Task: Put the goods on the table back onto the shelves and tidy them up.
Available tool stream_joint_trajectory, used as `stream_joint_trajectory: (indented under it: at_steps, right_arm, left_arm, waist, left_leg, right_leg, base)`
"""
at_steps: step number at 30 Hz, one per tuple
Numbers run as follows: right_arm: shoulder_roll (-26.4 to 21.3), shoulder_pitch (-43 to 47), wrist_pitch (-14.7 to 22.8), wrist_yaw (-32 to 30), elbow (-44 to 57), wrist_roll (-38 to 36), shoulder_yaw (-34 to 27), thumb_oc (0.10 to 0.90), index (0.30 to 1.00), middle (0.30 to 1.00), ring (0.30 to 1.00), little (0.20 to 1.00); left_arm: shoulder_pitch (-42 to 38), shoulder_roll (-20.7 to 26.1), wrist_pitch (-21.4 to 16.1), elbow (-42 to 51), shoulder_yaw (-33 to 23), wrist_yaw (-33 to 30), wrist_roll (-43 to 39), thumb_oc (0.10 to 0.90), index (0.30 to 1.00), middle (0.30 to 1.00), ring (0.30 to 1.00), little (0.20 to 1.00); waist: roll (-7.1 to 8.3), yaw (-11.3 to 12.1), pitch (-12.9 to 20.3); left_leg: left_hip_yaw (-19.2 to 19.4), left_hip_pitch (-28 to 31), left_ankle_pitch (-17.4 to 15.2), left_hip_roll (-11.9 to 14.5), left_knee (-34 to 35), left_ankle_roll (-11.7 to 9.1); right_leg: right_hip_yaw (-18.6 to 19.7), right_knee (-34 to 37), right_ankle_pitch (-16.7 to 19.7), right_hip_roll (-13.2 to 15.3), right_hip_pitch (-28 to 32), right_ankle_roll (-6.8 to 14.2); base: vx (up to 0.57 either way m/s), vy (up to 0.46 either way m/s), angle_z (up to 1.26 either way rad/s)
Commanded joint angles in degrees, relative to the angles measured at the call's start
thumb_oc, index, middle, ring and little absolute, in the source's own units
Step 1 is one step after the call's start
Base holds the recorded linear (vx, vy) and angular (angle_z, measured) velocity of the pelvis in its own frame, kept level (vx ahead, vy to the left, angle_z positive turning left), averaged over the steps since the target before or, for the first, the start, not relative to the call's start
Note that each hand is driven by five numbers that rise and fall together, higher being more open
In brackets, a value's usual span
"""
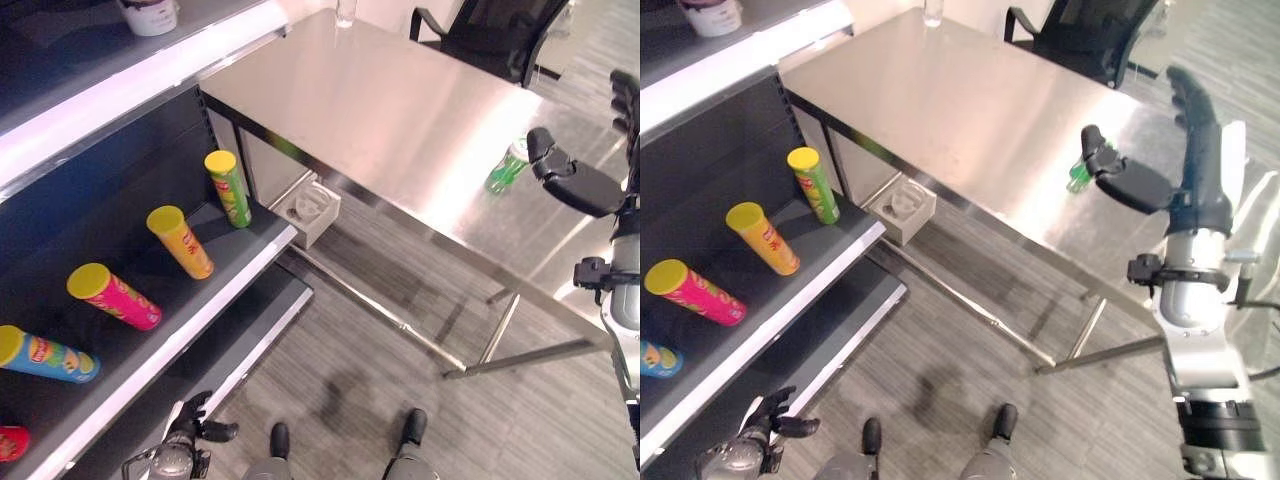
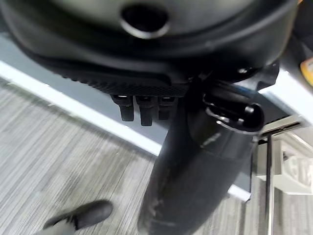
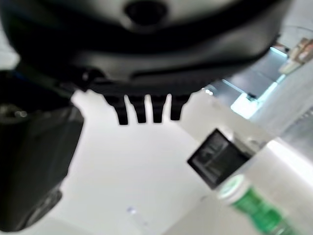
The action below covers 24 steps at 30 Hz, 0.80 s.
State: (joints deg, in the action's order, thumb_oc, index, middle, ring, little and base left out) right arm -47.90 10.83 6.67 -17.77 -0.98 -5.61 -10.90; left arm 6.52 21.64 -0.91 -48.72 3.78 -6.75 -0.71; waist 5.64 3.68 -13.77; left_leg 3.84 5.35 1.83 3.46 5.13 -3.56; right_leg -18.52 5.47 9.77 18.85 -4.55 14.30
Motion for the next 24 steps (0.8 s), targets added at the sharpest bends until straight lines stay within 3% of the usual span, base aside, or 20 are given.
stream_joint_trajectory:
  at_steps: [1,3,4,5,7,8,9,10,11,13,17,24]
  right_arm:
    - [-5.24,7.53,2.12,-1.95,-0.95,-1.12,-6.35,0.8,0.9,0.9,0.9,0.9]
    - [-5.77,8.51,2.73,-1.64,-2.57,-2.9,-5.21,0.8,0.9,0.9,0.9,0.9]
    - [-6.5,8.6,3.36,-1.62,-2.45,-3.88,-5.43,0.8,0.9,0.9,0.9,0.9]
    - [-6.53,8.54,3.39,-1.6,-2.47,-3.92,-5.51,0.8,0.9,0.9,0.9,0.9]
    - [-7.44,8.78,3.74,-1.72,-2.89,-4.8,-5.93,0.8,0.9,0.9,0.9,0.9]
    - [-7.89,9.22,3.58,-1.45,-3.06,-5.27,-5.6,0.8,0.9,0.9,0.9,0.9]
    - [-8.2,8.92,3.41,-0.66,-2.99,-5.85,-5.64,0.8,0.9,0.9,0.9,0.9]
    - [-8.53,8.89,3.67,-0.4,-3.1,-6.23,-5.41,0.8,0.9,0.9,0.9,0.9]
    - [-6.92,9.71,3.89,2.06,-4.11,-9.48,-3.36,0.8,0.9,0.9,0.9,0.9]
    - [-5.42,9.31,3.46,4.11,-4.2,-10.74,-2.13,0.8,0.9,0.9,0.9,0.9]
    - [-4.91,9.15,2.58,7.67,-3.85,-11.52,0.83,0.8,0.9,0.9,0.9,0.9]
    - [-5.78,8.83,1.97,11.73,-3.81,-10.61,4.91,0.8,0.9,0.9,0.9,0.9]
  left_arm:
    - [0.51,0.85,-1.54,2.51,-0.07,0.33,0.76,0.8,0.9,0.9,0.9,0.9]
    - [2.24,0.54,-1.63,3.48,-0.25,1.08,-0.68,0.8,0.9,0.9,0.9,0.9]
    - [2.34,0.93,-1.57,4.87,0.09,1.57,-1.23,0.8,0.9,0.9,0.9,0.9]
    - [2.38,0.96,-1.49,4.99,0.12,1.6,-1.25,0.8,0.9,0.9,0.9,0.9]
    - [2.02,1.22,-1.55,6.69,0.77,2.12,-1.36,0.8,0.9,0.9,0.9,0.9]
    - [1.14,1.18,-1.72,6.99,1.19,1.95,-1.67,0.8,0.9,0.9,0.9,0.9]
    - [1.02,1.09,-1.71,7.37,1.29,2.04,-1.69,0.8,0.9,0.9,0.9,0.9]
    - [0.64,1.15,-1.68,7.6,1.74,2.19,-1.6,0.8,0.9,0.9,0.9,0.9]
    - [-0.18,1.19,-1.65,7.1,3.04,2.28,-1.19,0.8,0.9,0.9,0.9,0.9]
    - [-0.22,0.97,-1.64,6.77,2.63,2.22,-1.41,0.8,0.9,0.9,0.9,0.9]
    - [0.31,0.51,-1.73,5.18,1.41,2.0,-1.84,0.8,0.9,0.9,0.9,0.9]
    - [2.0,-0.81,-1.76,-0.41,-0.51,2.08,-1.65,0.8,0.9,0.9,0.9,0.9]
  waist:
    - [0.75,1.41,3.18]
    - [0.93,1.5,3.54]
    - [0.99,1.67,3.09]
    - [0.83,1.53,3.06]
    - [0.65,1.75,1.66]
    - [0.69,2.22,0.63]
    - [0.55,2.41,0.6]
    - [0.61,2.49,0.81]
    - [-0.79,1.7,2.28]
    - [-1.17,1.52,3.77]
    - [-0.97,1.96,4.22]
    - [-0.35,3.03,4.25]
  left_leg:
    - [-0.09,0.75,-7.02,1.56,-1.43,-0.99]
    - [-1.16,0.3,-9.22,5.03,-6.32,-2.27]
    - [-0.84,-1.94,-8.77,7.19,-11.82,-3.74]
    - [-1.15,-2.39,-9.15,7.45,-12.62,-3.89]
    - [-1.81,-7.85,-6.65,9.26,-22.95,-4.14]
    - [-2.86,-11.05,-6.82,6.6,-23.58,-3.54]
    - [-3.25,-11.78,-7.73,5.24,-20.74,-3.33]
    - [-3.33,-12.29,-6.26,3.69,-17.37,-2.91]
    - [-3.36,-10.94,-4.03,1.96,-9.17,-2.08]
    - [-1.92,-8.07,-3.2,1.16,-4.62,-1.44]
    - [-0.13,-5.08,-2.3,0.35,-0.86,-0.92]
    - [0.64,-3.8,-2.82,-0.24,-0.3,-0.33]
  right_leg:
    - [0.09,-1.87,-0.43,-2.11,1.69,0.7]
    - [-0.04,-2.34,-2.98,-5.15,3.01,-0.02]
    - [-0.69,-2.06,-5.67,-6.99,4.69,-2.09]
    - [-0.92,-2.06,-5.75,-7.21,4.77,-2.24]
    - [-2.13,-1.39,-7.52,-8.89,6.9,-4.26]
    - [-2.09,-0.84,-8.58,-9.27,7.64,-4.69]
    - [-1.9,-0.78,-8.74,-9.63,8.05,-4.56]
    - [-2.17,-0.77,-8.39,-9.38,7.83,-4.36]
    - [-2.07,-1.91,-8.68,-8.97,7.3,-3.91]
    - [-1.81,-1.65,-8.22,-8.05,7.29,-3.32]
    - [-1.29,-1.8,-7.35,-6.59,7.26,-2.31]
    - [-1.78,-2.35,-6.6,-4.98,7.32,-1.43]
  base:
    - [0.33,-0.407,0.13]
    - [0.27,-0.462,-0.04]
    - [0.1,-0.311,-0.09]
    - [0.07,-0.3,0.01]
    - [0.01,-0.203,0.16]
    - [0.04,-0.117,0.18]
    - [0.06,-0.021,0.15]
    - [0.16,0.211,0.01]
    - [0.17,0.265,-0.16]
    - [0.17,0.255,-0.33]
    - [0.07,0.133,-0.25]
    - [0.02,0.043,-0.03]
